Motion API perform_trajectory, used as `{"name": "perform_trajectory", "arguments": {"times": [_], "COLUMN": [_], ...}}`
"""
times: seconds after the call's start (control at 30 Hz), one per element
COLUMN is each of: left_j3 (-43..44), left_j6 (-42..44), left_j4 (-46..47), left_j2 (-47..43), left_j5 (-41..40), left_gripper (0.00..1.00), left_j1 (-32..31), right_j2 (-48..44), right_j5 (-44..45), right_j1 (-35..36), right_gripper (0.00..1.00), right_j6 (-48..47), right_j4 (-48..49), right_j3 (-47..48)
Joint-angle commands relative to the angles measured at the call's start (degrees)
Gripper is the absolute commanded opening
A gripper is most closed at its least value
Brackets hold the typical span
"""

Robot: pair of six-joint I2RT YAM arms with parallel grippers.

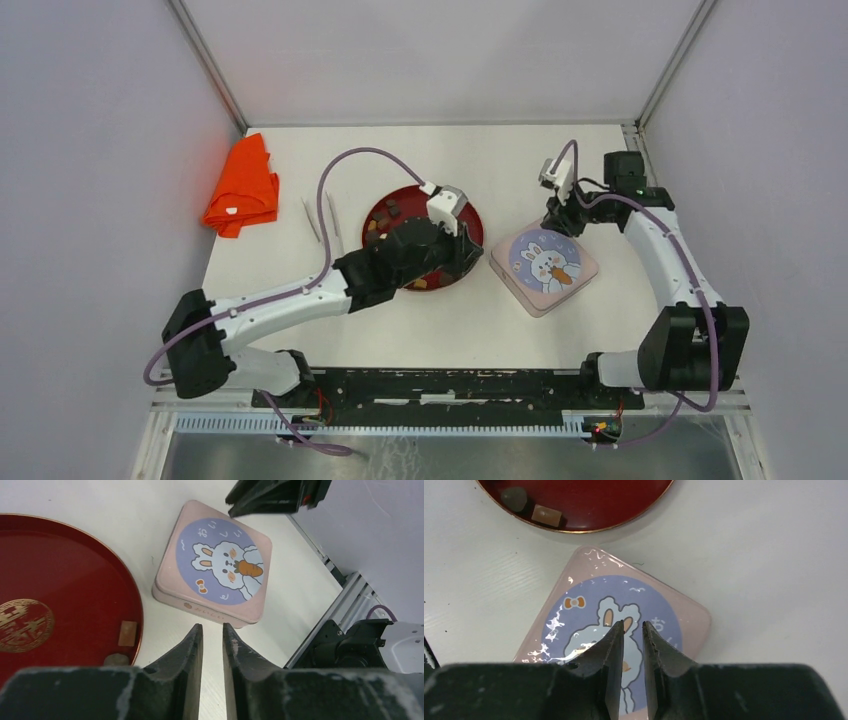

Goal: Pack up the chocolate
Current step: Adjust the packing box at the center of the board, then reset both arms

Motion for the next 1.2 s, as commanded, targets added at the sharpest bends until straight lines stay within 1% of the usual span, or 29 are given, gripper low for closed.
{"name": "perform_trajectory", "arguments": {"times": [0.0,0.07,0.17,0.23,0.3,0.37,0.4,0.5,0.57,0.63,0.73,0.8,0.83,0.87,0.93,0.97,1.03,1.1,1.17], "left_j3": [-4.7,-6.8,-9.4,-10.1,-10.0,-9.3,-8.7,-4.6,0.0,5.5,14.4,22.7,26.2,30.0,37.0,40.6,47.1,52.2,55.0], "left_j6": [4.0,3.5,2.7,2.4,2.3,2.3,2.5,3.7,4.5,4.6,3.7,3.0,3.0,3.3,4.6,5.2,6.2,7.0,7.5], "left_j4": [-1.9,-1.1,-0.1,-0.1,-0.5,-1.8,-2.3,-4.6,-7.2,-9.9,-14.3,-18.2,-20.4,-22.9,-27.9,-31.4,-36.2,-39.7,-41.1], "left_j2": [-5.1,-6.7,-8.3,-9.2,-10.1,-11.2,-11.9,-13.1,-13.1,-12.8,-12.0,-10.9,-10.2,-9.5,-7.9,-7.2,-5.9,-5.2,-5.9], "left_j5": [-6.0,-6.1,-6.1,-6.5,-6.6,-6.4,-6.1,-3.4,-0.2,3.4,9.2,12.4,13.2,13.4,12.4,11.3,8.4,5.9,4.4], "left_gripper": [0.31,0.32,0.33,0.33,0.35,0.41,0.44,0.57,0.68,0.79,0.89,0.92,0.94,0.98,1.0,1.0,1.0,1.0,1.0], "left_j1": [0.2,0.3,0.3,0.2,0.3,0.3,0.3,1.0,2.4,4.4,8.4,10.9,11.8,12.3,12.7,12.7,12.8,12.8,12.7], "right_j2": [1.4,3.7,10.4,15.1,17.9,16.2,14.5,9.5,6.5,2.7,-4.8,-9.4,-11.9,-14.1,-19.4,-21.2,-19.0,-19.5,-18.1], "right_j5": [5.2,10.7,18.4,21.1,20.7,19.2,18.9,16.6,15.1,14.6,13.5,10.4,9.2,10.8,12.3,12.3,12.0,10.0,6.3], "right_j1": [2.7,4.6,5.5,5.5,5.5,5.5,5.5,5.4,5.4,5.1,3.9,1.7,0.6,0.4,0.3,0.4,0.3,0.3,0.3], "right_gripper": [0.26,0.26,0.25,0.25,0.25,0.27,0.29,0.39,0.48,0.64,0.97,0.98,0.98,0.98,0.98,0.98,0.98,0.98,0.98], "right_j6": [6.2,7.7,8.4,7.9,6.3,5.5,5.7,6.0,6.1,6.5,9.3,12.2,15.5,20.5,25.5,27.2,29.1,30.7,30.5], "right_j4": [7.5,9.5,10.4,8.7,5.7,4.2,3.7,-0.7,-3.1,-3.0,2.3,6.2,9.5,12.7,19.8,20.6,14.6,14.0,10.3], "right_j3": [-4.4,-5.2,-5.5,-4.9,-3.9,-2.7,-1.0,7.5,12.6,14.9,14.5,14.1,13.6,13.1,11.4,12.4,21.3,25.5,31.7]}}
